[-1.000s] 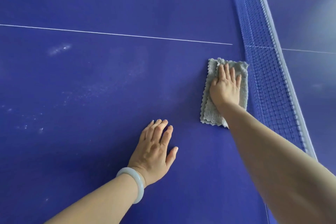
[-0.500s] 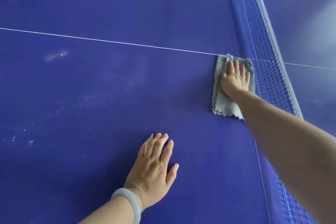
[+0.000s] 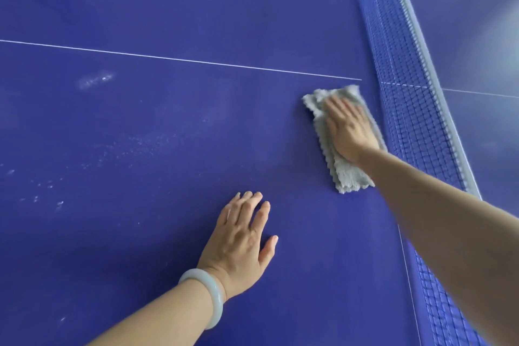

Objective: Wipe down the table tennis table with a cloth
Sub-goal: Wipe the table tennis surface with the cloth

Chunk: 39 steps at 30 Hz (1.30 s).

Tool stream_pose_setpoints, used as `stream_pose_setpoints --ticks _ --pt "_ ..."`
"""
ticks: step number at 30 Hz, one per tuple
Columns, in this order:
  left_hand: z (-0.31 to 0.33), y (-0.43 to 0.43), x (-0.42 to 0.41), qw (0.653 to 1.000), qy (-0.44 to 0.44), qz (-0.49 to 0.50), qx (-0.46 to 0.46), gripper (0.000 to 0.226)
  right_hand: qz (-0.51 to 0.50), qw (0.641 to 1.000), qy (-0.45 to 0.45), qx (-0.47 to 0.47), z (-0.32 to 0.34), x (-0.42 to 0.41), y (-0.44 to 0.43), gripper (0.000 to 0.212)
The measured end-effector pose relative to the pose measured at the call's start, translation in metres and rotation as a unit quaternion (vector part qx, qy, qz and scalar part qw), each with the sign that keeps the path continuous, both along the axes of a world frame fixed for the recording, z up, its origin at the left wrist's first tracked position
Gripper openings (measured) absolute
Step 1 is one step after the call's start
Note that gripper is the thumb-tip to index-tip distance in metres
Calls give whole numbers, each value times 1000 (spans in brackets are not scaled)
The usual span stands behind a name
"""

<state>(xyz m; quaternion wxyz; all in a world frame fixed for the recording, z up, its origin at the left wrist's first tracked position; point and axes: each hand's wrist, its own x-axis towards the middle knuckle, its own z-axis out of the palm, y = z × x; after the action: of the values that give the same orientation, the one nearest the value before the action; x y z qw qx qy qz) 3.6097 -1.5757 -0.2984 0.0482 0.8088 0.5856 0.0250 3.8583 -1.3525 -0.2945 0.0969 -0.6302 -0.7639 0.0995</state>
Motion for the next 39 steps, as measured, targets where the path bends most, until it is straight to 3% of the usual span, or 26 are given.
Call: stream_pose_setpoints --ticks 2,3,8,13,15,16,18,19,20,22,25,30,34,39 --pt "0 -1 0 1000 -1 -1 2 58 -132 990 20 -36 -1 -9 10 52" --pt "0 -1 0 1000 -1 -1 1 58 -151 987 24 -46 -2 -26 8 53" --pt "4 -1 -1 1000 -11 -7 2 54 33 997 74 -1 -10 -89 -80 54" --pt "3 0 -2 997 -77 2 -8 43 -73 994 76 -18 -7 -104 -189 59" --pt "4 -1 -4 996 -84 5 -34 47 -92 977 175 -79 -1 -111 -200 54" --pt "5 -2 -5 994 -94 7 -46 47 -104 948 275 -119 8 -109 -198 48" --pt "9 -3 -7 981 -184 30 -62 42 -152 870 446 -144 27 -90 -186 44" --pt "13 -3 -7 966 -246 49 -57 40 -181 865 452 -118 33 -77 -179 46" --pt "18 -3 -7 954 -290 67 -41 39 -204 886 409 -82 37 -63 -172 48" --pt "27 -2 4 951 -296 84 20 43 -200 950 238 -15 33 -36 -157 53" --pt "35 -4 46 967 -249 16 57 47 -165 983 69 -30 11 -17 -144 56" --pt "10 2 101 995 -84 -8 -53 62 -166 986 25 -18 -10 -17 -146 56" --pt "-8 22 78 998 -45 -34 -20 60 -156 987 25 -11 -15 -12 -144 54" --pt "-8 82 -19 983 31 179 -7 59 -167 986 2 -4 -17 -16 -144 57"
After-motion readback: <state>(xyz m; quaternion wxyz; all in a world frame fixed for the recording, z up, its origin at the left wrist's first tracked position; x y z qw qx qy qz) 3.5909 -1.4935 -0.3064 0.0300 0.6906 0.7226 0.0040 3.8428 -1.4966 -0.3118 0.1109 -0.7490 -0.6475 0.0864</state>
